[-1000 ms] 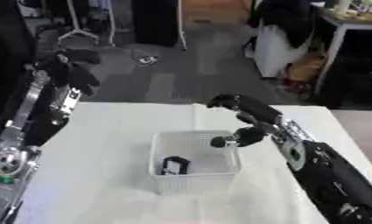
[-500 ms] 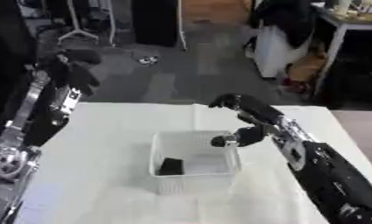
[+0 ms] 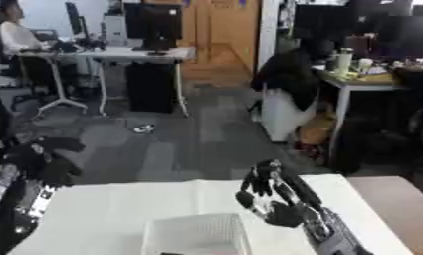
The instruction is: Pick up objects on the table and place them in the box.
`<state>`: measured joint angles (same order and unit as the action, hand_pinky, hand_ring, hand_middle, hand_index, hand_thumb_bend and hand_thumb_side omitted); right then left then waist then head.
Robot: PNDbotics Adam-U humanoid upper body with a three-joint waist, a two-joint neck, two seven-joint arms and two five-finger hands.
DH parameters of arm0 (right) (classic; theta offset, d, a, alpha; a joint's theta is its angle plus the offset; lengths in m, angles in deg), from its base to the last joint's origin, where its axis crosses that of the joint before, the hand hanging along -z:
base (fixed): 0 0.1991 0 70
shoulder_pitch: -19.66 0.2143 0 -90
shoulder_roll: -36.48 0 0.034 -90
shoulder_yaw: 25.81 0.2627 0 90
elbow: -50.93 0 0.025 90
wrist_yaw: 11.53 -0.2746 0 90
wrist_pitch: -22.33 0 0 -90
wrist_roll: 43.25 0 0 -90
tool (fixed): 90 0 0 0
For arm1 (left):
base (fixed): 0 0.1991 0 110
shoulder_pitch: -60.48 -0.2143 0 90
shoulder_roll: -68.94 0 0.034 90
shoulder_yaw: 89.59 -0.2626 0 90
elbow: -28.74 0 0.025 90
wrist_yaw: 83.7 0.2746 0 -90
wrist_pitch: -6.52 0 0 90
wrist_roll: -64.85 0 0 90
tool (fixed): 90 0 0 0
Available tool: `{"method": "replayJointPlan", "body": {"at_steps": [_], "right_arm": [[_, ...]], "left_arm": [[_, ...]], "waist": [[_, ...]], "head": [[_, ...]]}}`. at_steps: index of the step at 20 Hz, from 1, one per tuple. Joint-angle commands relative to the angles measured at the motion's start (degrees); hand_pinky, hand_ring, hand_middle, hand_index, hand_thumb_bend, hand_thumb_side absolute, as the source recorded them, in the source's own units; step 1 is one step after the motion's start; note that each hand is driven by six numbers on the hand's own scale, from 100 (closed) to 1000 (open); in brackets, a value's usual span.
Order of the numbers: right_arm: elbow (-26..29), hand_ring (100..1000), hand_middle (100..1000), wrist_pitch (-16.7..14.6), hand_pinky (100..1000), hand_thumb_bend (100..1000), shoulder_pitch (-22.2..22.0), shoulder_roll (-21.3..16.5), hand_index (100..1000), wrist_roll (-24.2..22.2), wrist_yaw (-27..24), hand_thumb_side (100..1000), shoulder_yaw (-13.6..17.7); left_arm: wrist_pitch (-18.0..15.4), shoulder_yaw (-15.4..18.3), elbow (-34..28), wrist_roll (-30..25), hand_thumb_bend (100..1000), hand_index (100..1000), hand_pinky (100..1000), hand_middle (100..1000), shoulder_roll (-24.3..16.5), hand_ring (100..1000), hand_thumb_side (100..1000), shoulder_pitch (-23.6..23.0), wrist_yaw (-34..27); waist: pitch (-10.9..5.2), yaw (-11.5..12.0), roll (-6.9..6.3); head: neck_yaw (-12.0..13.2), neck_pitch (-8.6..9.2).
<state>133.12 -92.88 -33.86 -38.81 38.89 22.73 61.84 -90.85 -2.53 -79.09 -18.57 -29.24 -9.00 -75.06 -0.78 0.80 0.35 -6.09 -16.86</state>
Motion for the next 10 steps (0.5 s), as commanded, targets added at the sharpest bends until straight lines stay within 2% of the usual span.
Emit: {"method": "replayJointPlan", "body": {"at_steps": [1,2,3,5,6,7,8,10], "right_arm": [[14.8,167,207,4.1,103,443,-2.3,2.9,388,-1.7,-3.6,816,2.2],[19.3,187,224,5.4,121,442,-3.4,3.6,404,-1.2,-4.3,831,2.6],[22.1,149,190,6.5,100,431,-4.0,4.0,375,-1.1,-4.7,807,2.6],[26.8,134,173,9.0,100,429,-5.0,4.5,368,1.4,-5.6,798,3.2],[28.3,136,168,10.3,100,495,-5.3,4.6,368,3.2,-5.8,786,3.5],[29.1,128,168,11.5,100,426,-5.6,4.7,369,4.6,-5.6,805,3.6],[29.5,129,169,12.6,100,429,-5.7,4.8,368,5.7,-5.2,801,3.5],[29.8,129,171,14.0,100,410,-5.9,5.4,375,6.6,-4.6,817,3.0]], "left_arm": [[0.0,0.5,-1.0,0.2,132,786,415,677,-0.9,533,886,1.1,-0.1],[0.0,0.5,-1.0,0.2,132,787,414,677,-0.9,533,887,1.2,-0.1],[0.0,0.6,-1.0,0.2,133,786,416,677,-0.9,534,886,1.2,-0.1],[0.0,0.6,-1.2,0.4,133,786,417,677,-1.0,534,886,1.3,-0.1],[0.0,0.6,-1.2,0.4,133,786,417,678,-1.0,534,886,1.3,-0.2],[0.0,0.7,-1.2,0.4,133,786,417,677,-1.0,534,885,1.3,-0.2],[0.0,0.7,-1.1,0.4,133,786,417,677,-1.0,534,885,1.3,-0.2],[0.1,0.9,-1.1,0.6,133,786,417,677,-1.0,535,885,1.2,-0.2]], "waist": [[-0.65,-0.2,-0.25],[-0.77,-0.4,-0.20],[-0.82,-0.4,-0.19],[-0.95,-0.6,-0.17],[-1.01,-0.7,-0.17],[-1.10,-0.8,-0.19],[-1.21,-0.8,-0.21],[-1.32,-0.7,-0.31]], "head": [[-0.5,4.12],[-0.2,5.45],[-0.1,6.20],[0.1,8.69],[0.1,9.58],[0.0,10.17],[-0.3,10.57],[-2.7,11.78]]}}
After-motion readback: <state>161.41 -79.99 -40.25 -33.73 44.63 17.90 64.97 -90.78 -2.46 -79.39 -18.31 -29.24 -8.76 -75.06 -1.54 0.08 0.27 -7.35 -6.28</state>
